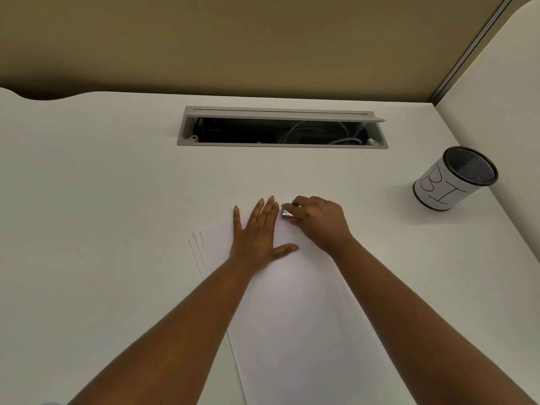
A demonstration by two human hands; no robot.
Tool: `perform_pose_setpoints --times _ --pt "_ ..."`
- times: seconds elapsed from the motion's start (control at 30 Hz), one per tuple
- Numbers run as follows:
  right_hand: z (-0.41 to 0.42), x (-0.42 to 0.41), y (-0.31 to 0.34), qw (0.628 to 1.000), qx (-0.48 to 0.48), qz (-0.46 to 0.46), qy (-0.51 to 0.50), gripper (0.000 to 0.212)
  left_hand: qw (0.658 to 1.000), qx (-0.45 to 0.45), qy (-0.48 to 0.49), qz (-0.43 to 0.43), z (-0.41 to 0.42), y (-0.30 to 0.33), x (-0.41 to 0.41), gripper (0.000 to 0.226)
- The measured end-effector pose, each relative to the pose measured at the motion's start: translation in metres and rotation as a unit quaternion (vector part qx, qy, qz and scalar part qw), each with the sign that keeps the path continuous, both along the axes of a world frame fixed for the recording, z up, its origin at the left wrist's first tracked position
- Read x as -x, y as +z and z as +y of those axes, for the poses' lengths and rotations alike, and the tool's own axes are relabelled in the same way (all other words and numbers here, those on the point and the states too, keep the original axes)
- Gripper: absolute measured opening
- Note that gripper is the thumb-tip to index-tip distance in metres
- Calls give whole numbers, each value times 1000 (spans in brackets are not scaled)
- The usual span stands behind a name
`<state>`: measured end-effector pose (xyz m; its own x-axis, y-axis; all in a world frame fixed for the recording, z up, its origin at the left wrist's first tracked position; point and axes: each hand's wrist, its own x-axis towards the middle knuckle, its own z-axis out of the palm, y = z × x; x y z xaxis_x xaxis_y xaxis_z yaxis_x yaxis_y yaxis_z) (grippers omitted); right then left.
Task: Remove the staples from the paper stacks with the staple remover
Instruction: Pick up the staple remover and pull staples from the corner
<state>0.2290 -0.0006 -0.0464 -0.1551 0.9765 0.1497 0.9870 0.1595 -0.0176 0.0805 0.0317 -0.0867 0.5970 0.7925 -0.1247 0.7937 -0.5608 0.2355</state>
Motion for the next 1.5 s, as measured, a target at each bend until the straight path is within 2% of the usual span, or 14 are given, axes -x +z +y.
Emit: perform_pose_setpoints --times 0.1,0.47,0.53,0.57,0.63,0.67,0.73,1.03,1.27,1.37,1.5 --pt "4 0 13 999 -12 -27 37 18 1000 1 0 -3 0 0 0 95" --pt "3 1 12 994 -32 -49 90 27 1000 0 8 -16 -1 1 1 94" --pt "1 1 7 1000 -5 20 16 26 1000 -4 5 -8 -3 1 1 95" --pt "-1 0 4 994 9 94 -59 25 1000 -7 4 -4 -3 0 2 95" --pt "-3 -4 -1 946 37 249 -205 24 1000 -11 2 -6 -2 0 3 94" --pt "-4 -6 -2 920 46 301 -248 24 1000 -11 0 -11 -2 -1 4 92" --pt "-7 -8 -3 900 59 332 -276 26 1000 -14 -7 -18 -1 -2 4 87" --pt "-9 3 1 951 85 194 -227 25 999 -18 -13 -24 -3 -3 4 81" --pt "-3 13 4 973 83 102 -191 28 1000 -17 4 -11 -3 -2 2 99" --pt "-1 17 5 977 83 70 -181 27 1000 -21 -3 11 -3 0 2 114" --pt "-1 21 6 982 80 31 -170 27 1000 -11 -5 11 -2 1 2 108"
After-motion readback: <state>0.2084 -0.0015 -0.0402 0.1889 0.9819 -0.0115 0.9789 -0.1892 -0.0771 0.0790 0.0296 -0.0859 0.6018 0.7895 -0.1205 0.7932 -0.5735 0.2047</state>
